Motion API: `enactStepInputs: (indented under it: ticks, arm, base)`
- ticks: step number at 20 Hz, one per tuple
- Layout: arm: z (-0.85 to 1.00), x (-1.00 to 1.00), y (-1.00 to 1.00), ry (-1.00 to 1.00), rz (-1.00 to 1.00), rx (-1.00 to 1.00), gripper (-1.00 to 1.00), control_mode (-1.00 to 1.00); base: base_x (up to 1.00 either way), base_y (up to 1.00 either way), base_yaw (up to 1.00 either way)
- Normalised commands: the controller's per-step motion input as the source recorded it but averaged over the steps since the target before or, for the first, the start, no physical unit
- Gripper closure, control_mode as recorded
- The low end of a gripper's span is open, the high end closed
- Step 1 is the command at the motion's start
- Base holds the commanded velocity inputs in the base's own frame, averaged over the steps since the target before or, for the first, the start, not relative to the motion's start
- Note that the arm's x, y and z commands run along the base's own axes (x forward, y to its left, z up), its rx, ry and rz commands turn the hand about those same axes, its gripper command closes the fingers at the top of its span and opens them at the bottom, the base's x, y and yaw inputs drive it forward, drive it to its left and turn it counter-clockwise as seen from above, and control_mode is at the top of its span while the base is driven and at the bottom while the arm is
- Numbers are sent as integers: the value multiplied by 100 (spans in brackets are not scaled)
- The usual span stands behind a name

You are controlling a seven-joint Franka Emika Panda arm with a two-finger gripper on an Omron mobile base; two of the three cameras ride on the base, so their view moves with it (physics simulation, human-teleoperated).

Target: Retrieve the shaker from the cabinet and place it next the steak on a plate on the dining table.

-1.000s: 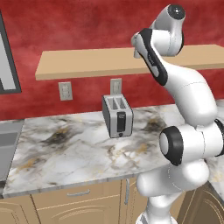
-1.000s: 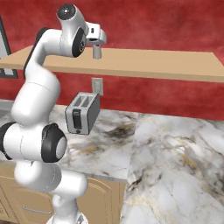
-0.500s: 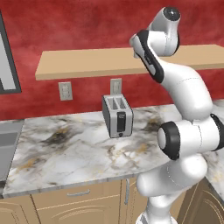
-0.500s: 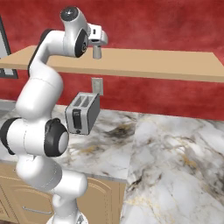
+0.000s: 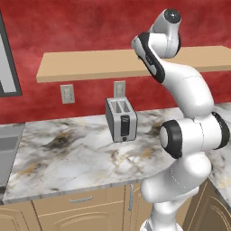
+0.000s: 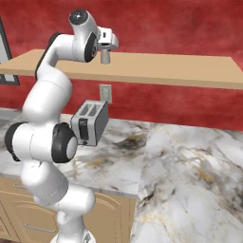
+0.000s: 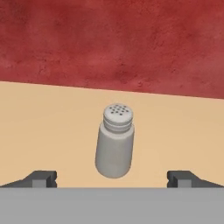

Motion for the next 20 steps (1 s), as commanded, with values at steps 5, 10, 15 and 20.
enactStepInputs:
  ticks: [5,10,15,20]
  arm:
    - [0,22,0,0,0,0,-100,-100]
    - [0,20,0,0,0,0,-100,-100]
    - [0,16,0,0,0,0,-100,-100]
    - [-4,15,0,0,0,0,-100,-100]
  base:
    - [0,0,0]
    - [0,0,0]
    - [0,0,0]
    - [0,0,0]
